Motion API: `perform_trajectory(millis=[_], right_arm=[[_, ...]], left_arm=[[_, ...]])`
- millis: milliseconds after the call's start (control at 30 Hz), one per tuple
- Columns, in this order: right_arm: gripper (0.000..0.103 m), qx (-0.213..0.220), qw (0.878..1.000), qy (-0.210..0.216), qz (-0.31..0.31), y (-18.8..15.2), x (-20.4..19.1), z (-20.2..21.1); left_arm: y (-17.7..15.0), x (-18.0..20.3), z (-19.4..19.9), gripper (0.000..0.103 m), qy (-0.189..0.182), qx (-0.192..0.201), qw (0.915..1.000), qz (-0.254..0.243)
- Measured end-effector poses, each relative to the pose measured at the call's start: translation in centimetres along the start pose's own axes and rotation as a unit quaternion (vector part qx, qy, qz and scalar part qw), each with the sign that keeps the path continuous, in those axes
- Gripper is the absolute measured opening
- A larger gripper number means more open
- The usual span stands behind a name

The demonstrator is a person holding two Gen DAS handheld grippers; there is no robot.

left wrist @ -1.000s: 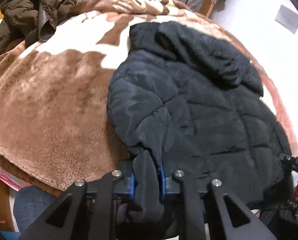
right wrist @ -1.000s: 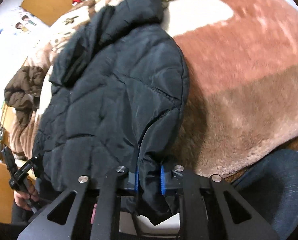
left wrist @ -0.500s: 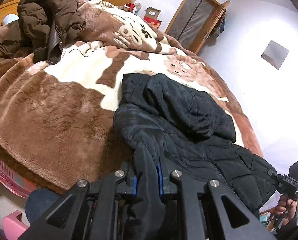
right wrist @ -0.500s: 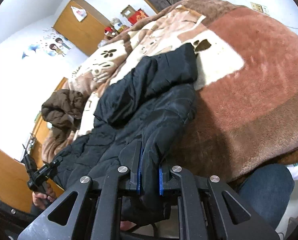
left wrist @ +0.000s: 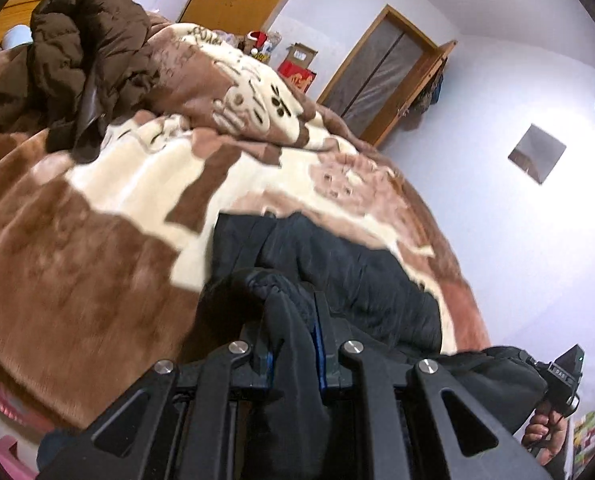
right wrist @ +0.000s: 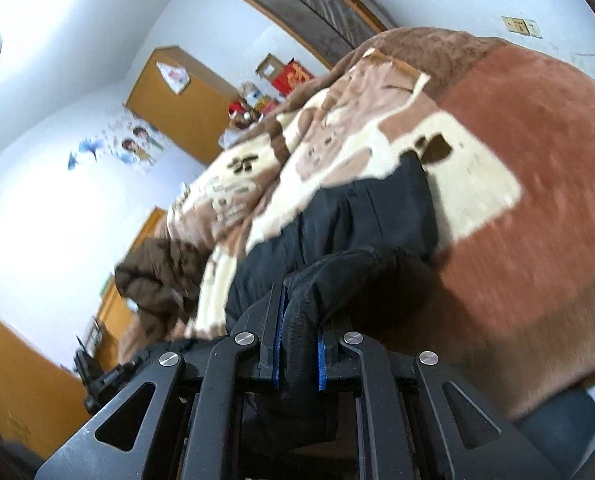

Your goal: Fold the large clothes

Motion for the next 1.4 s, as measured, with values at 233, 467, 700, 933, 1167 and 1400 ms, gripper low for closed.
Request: perform_trajectory(millis=[233,467,700,933,1167,1400], right_arm=[[0.013,-0.015,0.998,-0.021,-0.062,7.3,0.6,-7.2],[0.016,-0.058,0.990,-0.073,-0.110,11.7,4.9,-16.5],[0.026,-0.091,0.978,-0.058,-0.180,11.0,10.7,-22.3],[0.057,-0.044,0.974,0.037,-0.221,12.1,9.8,-18.5],[0.060,0.033,0.997,-0.011,-0.067,13.1,3.0,-13.4],[0.060,-0.030,0.982,-0.112,0.147,6.3,-2.3,-17.5]], left_arm=[[6.5,0.2,-7.4,0.016,0.006,-0.010,0.9996,0.024],[9.5,-1.6,-18.2,0.017,0.050,-0.059,0.9963,0.037],[7.8,-4.4,-26.4,0.024,0.064,-0.111,0.9900,0.059],[9.2,-4.4,-25.4,0.053,0.003,-0.096,0.9911,0.092],[12.3,-2.8,-20.6,0.067,-0.001,-0.018,0.9961,0.087],[9.7,3.2,-19.3,0.071,-0.020,-0.030,0.9993,-0.011]])
Point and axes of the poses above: each gripper's, at about its wrist camera, not at the fingertips, and z roughly against the way its jaws point, x to its right, y to its top, the point moved 3 cm from there along -z, roughly the way its jaws point, and after that the axes turned 2 degrees about -z, right-handed, at the moved point
